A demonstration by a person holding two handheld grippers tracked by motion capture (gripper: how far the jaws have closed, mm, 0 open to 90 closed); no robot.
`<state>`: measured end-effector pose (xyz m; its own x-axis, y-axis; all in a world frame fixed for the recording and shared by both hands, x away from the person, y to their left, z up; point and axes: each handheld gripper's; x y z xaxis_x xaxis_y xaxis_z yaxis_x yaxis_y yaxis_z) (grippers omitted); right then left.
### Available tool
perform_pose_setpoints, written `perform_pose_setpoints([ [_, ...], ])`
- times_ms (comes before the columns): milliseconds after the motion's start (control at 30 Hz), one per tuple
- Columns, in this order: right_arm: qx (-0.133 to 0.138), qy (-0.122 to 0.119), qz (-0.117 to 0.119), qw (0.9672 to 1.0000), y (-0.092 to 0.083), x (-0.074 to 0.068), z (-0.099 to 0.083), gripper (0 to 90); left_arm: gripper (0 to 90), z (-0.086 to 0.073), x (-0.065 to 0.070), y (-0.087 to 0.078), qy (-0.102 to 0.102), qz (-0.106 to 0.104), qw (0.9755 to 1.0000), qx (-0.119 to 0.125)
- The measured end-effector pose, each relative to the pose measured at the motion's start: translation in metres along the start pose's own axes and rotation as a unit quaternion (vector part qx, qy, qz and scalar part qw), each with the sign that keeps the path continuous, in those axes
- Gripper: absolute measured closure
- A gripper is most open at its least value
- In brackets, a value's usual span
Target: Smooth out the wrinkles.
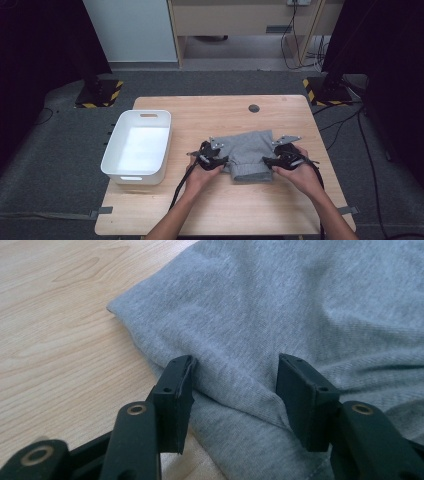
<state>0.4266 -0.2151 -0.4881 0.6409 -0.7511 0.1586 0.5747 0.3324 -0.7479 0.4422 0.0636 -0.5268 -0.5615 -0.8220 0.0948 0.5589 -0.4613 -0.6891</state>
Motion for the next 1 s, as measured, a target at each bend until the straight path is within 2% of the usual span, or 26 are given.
perform_pose_setpoints([
  [133, -0.013, 0.004, 0.002, 0.9999, 0.006, -0.001, -0.005, 33.7, 48.3, -0.001, 0.002, 0.001, 0.003, 0.002, 1.0000, 0.005],
  [233, -0.023, 0.006, 0.002, 0.9997, 0.009, 0.000, -0.008, 34.5, 48.0, -0.002, 0.002, 0.002, -0.003, 0.000, 1.0000, 0.009],
  [500, -0.017, 0.015, 0.004, 0.9997, 0.005, 0.002, -0.014, 33.9, 45.1, -0.001, 0.006, 0.003, 0.001, -0.002, 0.9999, 0.012],
  [600, 0.009, 0.017, -0.009, 0.9998, -0.002, 0.002, -0.012, 26.1, 41.4, 0.002, 0.003, -0.002, 0.001, 0.003, 0.9999, 0.011],
  [733, 0.026, 0.029, -0.009, 0.9992, -0.007, 0.003, -0.009, 19.6, 39.6, 0.008, 0.002, -0.012, 0.003, 0.000, 0.9999, 0.015],
  [767, 0.035, 0.034, -0.007, 0.9988, -0.010, 0.003, -0.006, 16.9, 36.2, 0.009, 0.002, -0.014, 0.001, -0.002, 0.9999, 0.016],
  [833, 0.044, 0.036, -0.005, 0.9983, -0.012, 0.003, -0.004, 14.7, 32.4, 0.011, 0.001, -0.017, -0.005, -0.011, 0.9998, 0.018],
  [900, 0.054, 0.036, -0.003, 0.9979, -0.013, 0.002, 0.001, 12.0, 27.0, 0.014, 0.001, -0.019, -0.009, -0.027, 0.9996, 0.005],
  [1000, 0.063, 0.036, -0.002, 0.9973, -0.013, 0.001, 0.005, 9.3, 22.2, 0.015, 0.000, -0.021, -0.008, -0.032, 0.9994, 0.009],
])
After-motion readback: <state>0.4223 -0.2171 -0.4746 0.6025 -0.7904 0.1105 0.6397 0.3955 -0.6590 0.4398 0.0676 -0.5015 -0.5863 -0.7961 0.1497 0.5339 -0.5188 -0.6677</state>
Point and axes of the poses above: each handheld gripper's, and its own axes: y roughly forward along the jaws, z roughly out of its top, x roughly to its right, and after that the axes turned 7 degrees about -y, right-handed
